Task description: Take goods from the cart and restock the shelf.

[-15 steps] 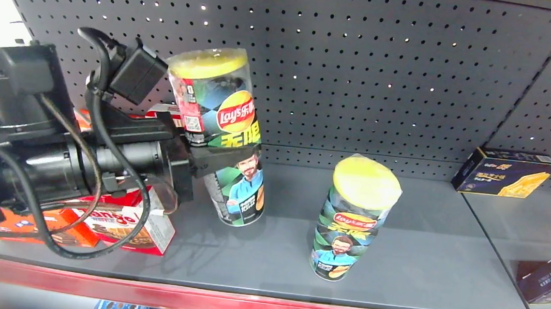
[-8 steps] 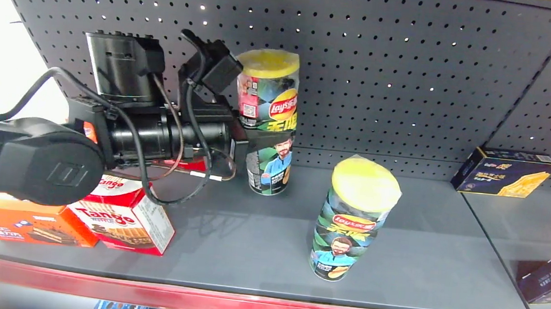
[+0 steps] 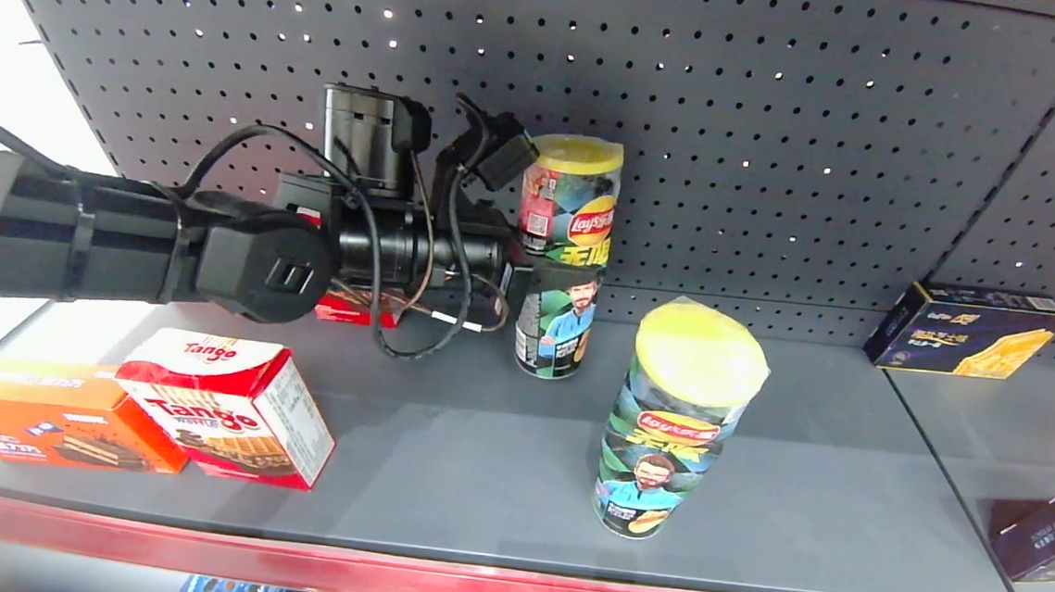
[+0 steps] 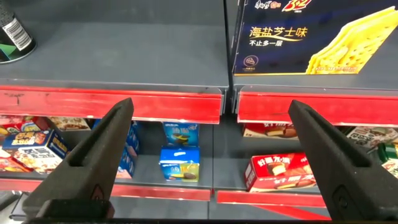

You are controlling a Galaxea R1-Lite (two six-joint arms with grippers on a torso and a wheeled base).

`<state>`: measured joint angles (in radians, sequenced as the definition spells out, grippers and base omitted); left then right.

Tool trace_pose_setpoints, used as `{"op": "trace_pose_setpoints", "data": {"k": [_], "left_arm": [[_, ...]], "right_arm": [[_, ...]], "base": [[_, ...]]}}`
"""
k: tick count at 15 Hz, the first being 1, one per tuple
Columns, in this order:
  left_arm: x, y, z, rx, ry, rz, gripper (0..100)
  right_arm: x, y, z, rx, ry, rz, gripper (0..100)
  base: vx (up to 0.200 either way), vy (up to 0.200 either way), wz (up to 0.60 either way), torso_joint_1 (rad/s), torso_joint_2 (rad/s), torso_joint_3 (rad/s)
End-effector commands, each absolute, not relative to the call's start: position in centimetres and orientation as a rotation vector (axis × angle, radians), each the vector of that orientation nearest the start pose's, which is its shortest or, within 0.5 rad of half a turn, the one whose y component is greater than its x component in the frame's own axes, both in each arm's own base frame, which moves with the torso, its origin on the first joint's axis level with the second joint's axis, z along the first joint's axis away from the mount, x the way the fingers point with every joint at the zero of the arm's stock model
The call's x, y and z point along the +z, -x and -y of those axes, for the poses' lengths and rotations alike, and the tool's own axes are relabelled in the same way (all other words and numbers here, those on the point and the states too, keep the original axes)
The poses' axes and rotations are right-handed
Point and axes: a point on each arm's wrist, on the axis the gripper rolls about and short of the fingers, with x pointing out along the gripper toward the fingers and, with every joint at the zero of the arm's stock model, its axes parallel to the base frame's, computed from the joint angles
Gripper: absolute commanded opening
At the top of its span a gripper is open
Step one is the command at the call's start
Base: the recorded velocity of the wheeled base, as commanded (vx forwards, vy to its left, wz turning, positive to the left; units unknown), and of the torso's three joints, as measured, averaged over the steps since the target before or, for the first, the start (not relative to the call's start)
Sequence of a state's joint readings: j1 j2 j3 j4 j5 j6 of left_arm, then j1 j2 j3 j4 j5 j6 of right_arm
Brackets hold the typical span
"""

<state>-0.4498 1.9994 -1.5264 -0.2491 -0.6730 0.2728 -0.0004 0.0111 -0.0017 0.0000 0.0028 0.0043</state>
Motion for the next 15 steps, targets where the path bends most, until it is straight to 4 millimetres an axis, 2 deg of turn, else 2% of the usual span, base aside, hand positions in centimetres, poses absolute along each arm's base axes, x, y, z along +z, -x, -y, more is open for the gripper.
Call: {"op": "trace_pose_setpoints", "data": {"k": [1,8,15], "left_arm": [[22.4,-38.9,20.8,-1.155,-0.223,-0.093,0],[20.8,-40.6,22.7,-1.175,-0.224,-0.09,0],[19.3,-41.1,23.7,-1.19,-0.225,-0.105,0]], "right_arm": [[7.6,2.2,0.0,0.002,-0.005,-0.012,100],[7.6,2.2,0.0,0.002,-0.005,-0.012,100],[7.6,2.2,0.0,0.002,-0.005,-0.012,100]], "base": [[0.0,0.0,0.0,0.0,0.0,0.0],[0.0,0.0,0.0,0.0,0.0,0.0],[0.0,0.0,0.0,0.0,0.0,0.0]]}}
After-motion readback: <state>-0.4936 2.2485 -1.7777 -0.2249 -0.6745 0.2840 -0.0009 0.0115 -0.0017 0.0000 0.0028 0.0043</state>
